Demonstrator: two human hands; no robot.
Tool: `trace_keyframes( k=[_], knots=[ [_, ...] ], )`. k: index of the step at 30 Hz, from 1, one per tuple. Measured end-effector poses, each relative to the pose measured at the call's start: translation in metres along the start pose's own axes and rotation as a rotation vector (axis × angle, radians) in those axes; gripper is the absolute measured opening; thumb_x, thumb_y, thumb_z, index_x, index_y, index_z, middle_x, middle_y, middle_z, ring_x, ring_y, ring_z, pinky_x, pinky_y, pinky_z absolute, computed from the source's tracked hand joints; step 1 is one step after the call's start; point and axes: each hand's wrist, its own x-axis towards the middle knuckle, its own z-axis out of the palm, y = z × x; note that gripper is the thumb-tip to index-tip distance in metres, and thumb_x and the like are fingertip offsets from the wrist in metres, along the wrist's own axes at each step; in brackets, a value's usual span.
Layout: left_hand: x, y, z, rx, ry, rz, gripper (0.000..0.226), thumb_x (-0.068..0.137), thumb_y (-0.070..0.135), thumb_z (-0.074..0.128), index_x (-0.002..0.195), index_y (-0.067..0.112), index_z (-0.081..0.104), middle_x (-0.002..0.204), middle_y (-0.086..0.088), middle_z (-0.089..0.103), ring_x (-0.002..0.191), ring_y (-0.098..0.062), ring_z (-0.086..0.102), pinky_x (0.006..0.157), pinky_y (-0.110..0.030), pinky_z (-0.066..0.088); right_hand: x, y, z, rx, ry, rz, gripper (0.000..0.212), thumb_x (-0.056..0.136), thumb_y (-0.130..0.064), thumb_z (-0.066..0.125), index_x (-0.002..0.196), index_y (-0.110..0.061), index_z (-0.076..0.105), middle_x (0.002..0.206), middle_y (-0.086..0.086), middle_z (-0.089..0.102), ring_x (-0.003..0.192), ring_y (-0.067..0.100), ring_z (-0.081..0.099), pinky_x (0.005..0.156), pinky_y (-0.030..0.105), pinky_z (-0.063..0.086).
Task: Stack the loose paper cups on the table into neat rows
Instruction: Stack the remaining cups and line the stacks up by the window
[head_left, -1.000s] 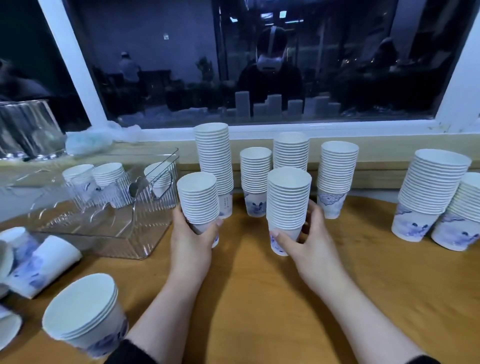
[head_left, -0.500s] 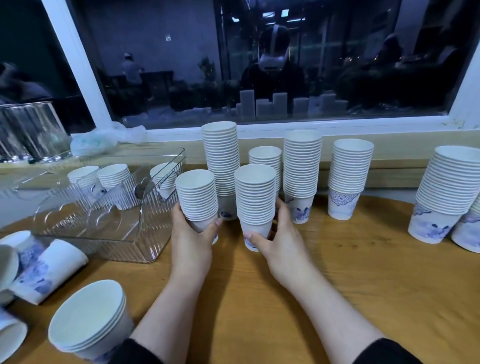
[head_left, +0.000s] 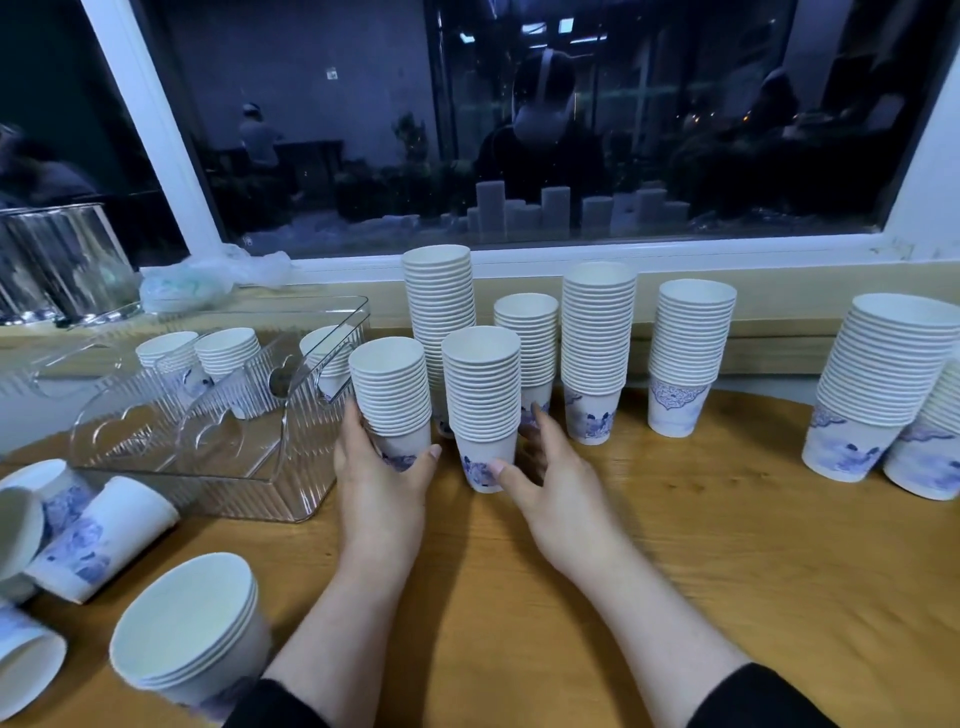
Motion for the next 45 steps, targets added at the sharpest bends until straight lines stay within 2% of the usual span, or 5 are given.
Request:
trace_keyframes(
  k=[11,16,22,24,45],
  knots=[
    [-0.055,0.052,-0.006,0.025,0.202,0.300,0.032,0.089,0.002,0.069,0.117,0.006,0.054,0.104,-0.010,0.049,0.081,-0.011,0.041,0.083,-0.026,0.040,-0.074,0.009,-0.141,-0.011,0.610,-0.159,0.006,0.095,-0.027,0.063,0.096,-0.032,0.065,0.091,-0.012,0.061,0.089,0.012,0.061,0.077,0.022,0.047],
    [-0.109,0.086,0.046,-0.191,-0.203,0.429,0.027,0.088,0.038,0.063,0.113,0.039,0.054,0.102,0.004,0.062,0.090,-0.012,0.061,0.080,-0.016,0.047,-0.085,0.052,-0.237,-0.109,0.981,-0.020,0.054,0.082,-0.049,0.063,0.124,-0.017,0.053,0.121,0.000,0.054,0.109,0.022,0.055,0.097,0.037,0.043],
    [-0.143,0.121,0.140,-0.253,-0.700,0.172,0.076,0.084,0.035,0.079,0.145,0.041,0.033,0.135,0.014,0.053,0.121,0.005,0.053,0.106,-0.027,0.046,-0.067,0.092,-0.278,-0.064,0.668,0.263,0.097,0.079,-0.037,0.079,0.154,-0.025,0.018,0.155,-0.005,0.033,0.140,0.014,0.038,0.114,0.039,0.035],
    [-0.144,0.130,0.170,-0.292,-0.730,0.127,0.087,0.083,0.034,0.081,0.152,0.036,0.028,0.141,0.009,0.050,0.126,-0.001,0.051,0.111,-0.031,0.043,-0.057,0.100,-0.282,-0.010,0.611,0.199,0.094,0.081,-0.025,0.079,0.153,-0.025,0.018,0.146,-0.020,0.041,0.127,-0.009,0.046,0.103,0.015,0.039],
    [-0.122,0.136,0.234,-0.319,-0.512,0.146,0.068,0.077,0.021,0.086,0.130,0.033,0.045,0.123,0.023,0.063,0.112,0.010,0.057,0.087,-0.006,0.044,-0.020,0.111,-0.274,-0.005,0.278,0.096,0.065,0.078,-0.026,0.082,0.128,-0.033,0.041,0.122,-0.021,0.061,0.112,-0.002,0.059,0.098,0.032,0.048]
  ],
)
